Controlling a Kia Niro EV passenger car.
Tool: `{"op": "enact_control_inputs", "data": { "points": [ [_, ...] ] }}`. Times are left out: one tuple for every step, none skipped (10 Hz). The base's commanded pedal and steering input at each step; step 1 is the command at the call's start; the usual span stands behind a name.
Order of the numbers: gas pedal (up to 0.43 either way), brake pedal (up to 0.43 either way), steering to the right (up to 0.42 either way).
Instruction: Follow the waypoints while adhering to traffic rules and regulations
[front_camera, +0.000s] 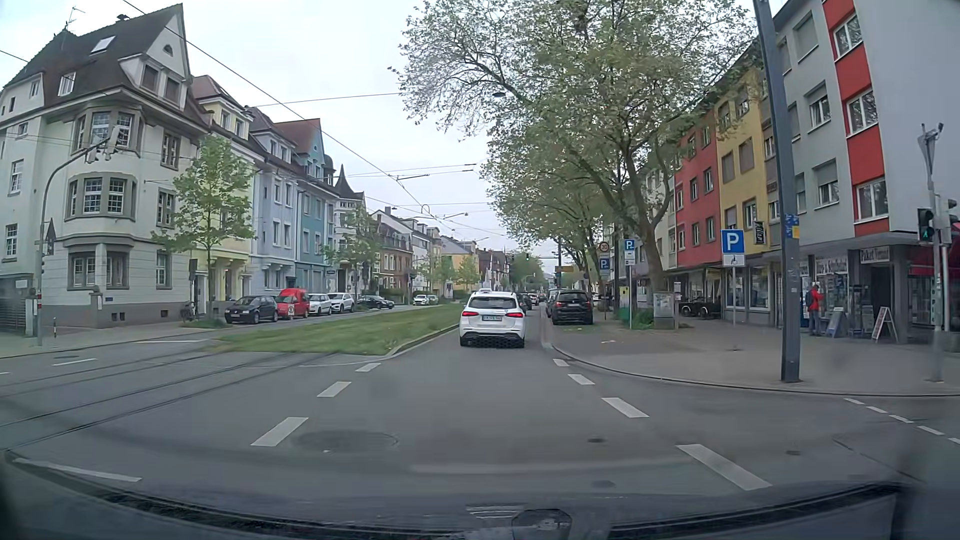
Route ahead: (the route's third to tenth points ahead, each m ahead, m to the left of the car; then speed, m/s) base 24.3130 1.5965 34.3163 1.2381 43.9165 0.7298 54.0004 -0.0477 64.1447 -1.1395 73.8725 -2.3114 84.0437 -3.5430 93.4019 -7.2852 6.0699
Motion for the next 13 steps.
{"op": "enact_control_inputs", "data": {
  "points": [
    [0.098, 0.000, -0.047],
    [0.098, 0.000, -0.044],
    [0.098, 0.000, -0.041],
    [0.098, 0.000, -0.037],
    [0.098, 0.000, -0.029],
    [0.098, 0.000, -0.023],
    [0.098, 0.000, -0.018],
    [0.098, 0.000, -0.013],
    [0.087, 0.000, -0.009],
    [0.087, 0.000, -0.005],
    [0.087, 0.000, -0.003],
    [0.087, 0.000, 0.001],
    [0.087, 0.000, 0.003]
  ]
}}
